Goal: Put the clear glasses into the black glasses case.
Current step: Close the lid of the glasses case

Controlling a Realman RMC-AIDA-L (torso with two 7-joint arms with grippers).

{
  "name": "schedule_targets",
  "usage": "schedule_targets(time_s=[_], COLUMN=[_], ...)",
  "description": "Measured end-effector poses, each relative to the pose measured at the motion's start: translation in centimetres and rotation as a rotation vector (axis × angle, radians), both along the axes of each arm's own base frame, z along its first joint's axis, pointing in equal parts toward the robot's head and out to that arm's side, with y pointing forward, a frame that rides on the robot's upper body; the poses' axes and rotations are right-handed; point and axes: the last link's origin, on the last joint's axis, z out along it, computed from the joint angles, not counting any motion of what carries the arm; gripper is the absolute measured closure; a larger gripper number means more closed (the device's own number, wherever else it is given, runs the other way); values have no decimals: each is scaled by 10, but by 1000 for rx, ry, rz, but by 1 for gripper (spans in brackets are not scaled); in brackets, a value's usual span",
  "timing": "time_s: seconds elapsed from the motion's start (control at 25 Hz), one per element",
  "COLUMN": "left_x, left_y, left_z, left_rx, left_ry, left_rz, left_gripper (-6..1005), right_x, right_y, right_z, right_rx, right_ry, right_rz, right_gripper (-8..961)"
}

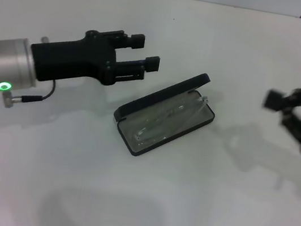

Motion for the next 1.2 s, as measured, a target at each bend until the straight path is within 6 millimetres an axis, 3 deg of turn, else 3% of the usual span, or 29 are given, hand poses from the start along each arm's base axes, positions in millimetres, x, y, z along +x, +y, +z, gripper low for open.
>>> schedule_targets(time_s=[0.2, 0.48, 1.2], left_x=[4, 15, 11], left_y=[19, 39, 43], left_z=[-19, -49, -59], left_rx=[-36, -116, -85], left_ry=[45, 143, 194], left_rz=[65, 144, 174], left_gripper=[319, 319, 320], right_x=[29, 40, 42], right_y=[-4, -8, -6], right_z=[13, 8, 5], right_rx=[102, 137, 155], right_ry=[130, 142, 115], right_rz=[-119, -146, -144], right_gripper=[935, 935, 935])
